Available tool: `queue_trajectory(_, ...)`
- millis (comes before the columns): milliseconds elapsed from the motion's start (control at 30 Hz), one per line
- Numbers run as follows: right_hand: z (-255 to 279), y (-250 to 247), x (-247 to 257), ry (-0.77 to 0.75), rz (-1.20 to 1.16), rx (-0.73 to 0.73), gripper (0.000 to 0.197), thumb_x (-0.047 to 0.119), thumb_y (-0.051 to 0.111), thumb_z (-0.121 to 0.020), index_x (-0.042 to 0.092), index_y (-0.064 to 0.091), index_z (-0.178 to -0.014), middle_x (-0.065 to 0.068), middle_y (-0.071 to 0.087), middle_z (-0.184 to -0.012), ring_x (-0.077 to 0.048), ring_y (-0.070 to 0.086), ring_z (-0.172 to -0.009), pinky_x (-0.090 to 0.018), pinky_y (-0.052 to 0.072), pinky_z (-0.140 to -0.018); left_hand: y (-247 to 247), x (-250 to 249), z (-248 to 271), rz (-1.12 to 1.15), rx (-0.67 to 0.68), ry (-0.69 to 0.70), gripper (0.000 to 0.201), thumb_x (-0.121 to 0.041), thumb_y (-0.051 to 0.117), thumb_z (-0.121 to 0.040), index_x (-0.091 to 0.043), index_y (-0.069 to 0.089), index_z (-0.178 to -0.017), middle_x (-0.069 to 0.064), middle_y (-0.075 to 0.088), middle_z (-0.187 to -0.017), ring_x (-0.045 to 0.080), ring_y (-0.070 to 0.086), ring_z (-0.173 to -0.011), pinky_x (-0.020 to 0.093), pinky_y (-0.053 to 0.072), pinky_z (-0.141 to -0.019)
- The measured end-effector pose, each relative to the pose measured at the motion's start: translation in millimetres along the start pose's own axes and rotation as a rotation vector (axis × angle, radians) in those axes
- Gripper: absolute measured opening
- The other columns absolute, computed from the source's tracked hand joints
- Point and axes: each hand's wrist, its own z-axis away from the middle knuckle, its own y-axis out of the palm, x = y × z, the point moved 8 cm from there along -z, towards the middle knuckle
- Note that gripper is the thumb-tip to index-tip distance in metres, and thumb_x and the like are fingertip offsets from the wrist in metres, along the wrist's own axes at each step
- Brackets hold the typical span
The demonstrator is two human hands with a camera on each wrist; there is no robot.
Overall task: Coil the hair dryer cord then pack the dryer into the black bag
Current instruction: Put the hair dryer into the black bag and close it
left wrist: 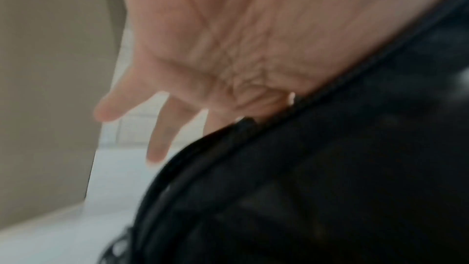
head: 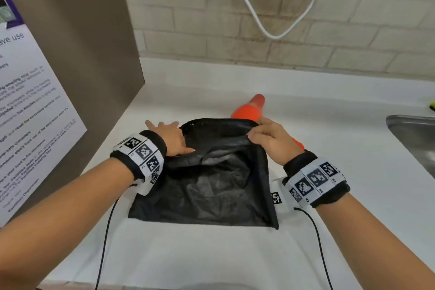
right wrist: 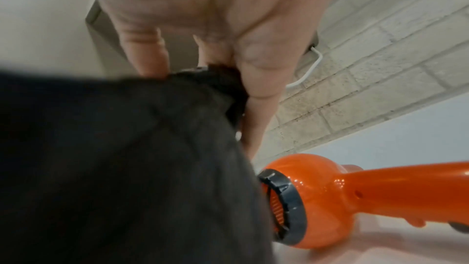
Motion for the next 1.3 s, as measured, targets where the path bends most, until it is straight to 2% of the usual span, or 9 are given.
queue_trajectory(167, -1.3, -14.9, -3.7, 0.061, 0.234, -0.139, 0.04, 0.035, 0.054, -0.088, 0.006, 0.07, -0.065, -0.008, 0.058, -0.065, -0.017, 0.053, -0.062, -0.029, 0.041, -0.073, -18.9, -3.4, 1.1, 0.467, -0.256, 0.121, 0.026, -0.032, 0.066, -0.081, -0.011, 0.055, -0.092, 0.01, 0.056, -0.108, 0.027, 0.054, -0.099, 0.026, 0.037, -0.081)
queue_trajectory(233, 0.1, -11.1, -8.9, 0.111, 0.444, -0.041, 0.013, 0.019, 0.063, -0.082, 0.013, 0.073, -0.088, -0.004, 0.066, -0.085, -0.016, 0.06, -0.076, -0.026, 0.045, -0.083, -37.6, 1.0, 10.1, 0.542, -0.453, 0.144, 0.021, -0.017, 0.068, -0.079, -0.013, 0.049, -0.087, 0.006, 0.042, -0.099, 0.029, 0.051, -0.096, 0.024, 0.033, -0.079)
queue_trajectory(400, 12.1, -2.2, -20.8, 0.181, 0.736, 0.14, 0.054, 0.006, 0.048, -0.086, 0.032, 0.044, -0.133, -0.012, 0.042, -0.128, -0.031, 0.057, -0.105, -0.03, 0.044, -0.093, -58.9, -9.4, 33.1, 0.617, -0.548, 0.305, 0.039, 0.005, 0.045, -0.083, -0.025, 0.067, -0.073, 0.005, 0.041, -0.102, 0.021, 0.047, -0.091, 0.023, 0.038, -0.087)
queue_trajectory(600, 13.0, -1.9, -10.9, 0.085, 0.267, 0.087, 0.052, -0.013, 0.038, -0.075, 0.02, 0.069, -0.103, -0.005, 0.061, -0.117, -0.02, 0.056, -0.104, -0.022, 0.043, -0.087, -52.0, -4.4, 30.4, 0.514, -0.559, 0.128, 0.033, -0.032, 0.045, -0.092, -0.026, 0.059, -0.121, 0.011, 0.049, -0.12, 0.03, 0.05, -0.111, 0.036, 0.041, -0.098)
queue_trajectory(767, 13.6, -16.1, 3.4, 0.03, 0.121, -0.2, 0.022, 0.022, 0.053, -0.088, 0.021, 0.071, -0.075, 0.005, 0.063, -0.079, -0.015, 0.059, -0.082, -0.026, 0.043, -0.081, -52.7, -13.9, 35.9, 0.3, -0.593, 0.091, 0.074, -0.043, 0.067, -0.076, -0.03, 0.032, -0.14, 0.009, 0.044, -0.129, 0.032, 0.055, -0.105, 0.038, 0.048, -0.081)
queue_trajectory(933, 12.8, -12.6, 0.0, 0.14, 0.625, -0.122, 0.047, 0.019, 0.066, -0.078, 0.015, 0.048, -0.121, -0.011, 0.043, -0.116, -0.031, 0.059, -0.09, -0.036, 0.049, -0.082, -34.7, -28.9, 44.2, 0.026, -0.459, 0.065, 0.116, -0.044, 0.085, -0.05, -0.033, 0.014, -0.141, 0.009, 0.024, -0.13, 0.031, 0.056, -0.091, 0.037, 0.048, -0.072)
queue_trajectory(1067, 19.8, 0.8, -19.0, 0.269, 0.765, 0.009, 0.073, 0.014, 0.068, -0.072, 0.014, 0.026, -0.132, -0.014, 0.024, -0.122, -0.034, 0.059, -0.088, -0.041, 0.051, -0.085, -26.9, -31.5, 45.5, 0.136, -0.357, 0.183, 0.086, -0.031, 0.076, -0.068, -0.051, 0.024, -0.133, 0.006, 0.019, -0.133, 0.032, 0.049, -0.103, 0.038, 0.048, -0.084)
queue_trajectory(1200, 25.3, 5.7, -30.8, 0.282, 0.756, 0.08, 0.075, 0.012, 0.065, -0.073, 0.014, 0.022, -0.135, -0.017, 0.021, -0.126, -0.036, 0.059, -0.087, -0.041, 0.05, -0.087, -34.7, -28.5, 44.8, 0.448, -0.407, 0.331, 0.044, -0.001, 0.044, -0.084, -0.04, 0.066, -0.079, -0.003, 0.05, -0.109, 0.026, 0.055, -0.098, 0.03, 0.042, -0.083)
queue_trajectory(1300, 29.9, 10.2, -26.8, 0.236, 0.757, 0.117, 0.06, 0.008, 0.058, -0.076, 0.011, 0.03, -0.129, -0.017, 0.022, -0.128, -0.029, 0.051, -0.074, -0.031, 0.045, -0.079, -33.4, -19.9, 43.2, 0.271, -0.451, 0.166, 0.028, -0.024, 0.05, -0.088, -0.036, 0.066, -0.107, -0.002, 0.057, -0.112, 0.023, 0.056, -0.101, 0.03, 0.042, -0.081)
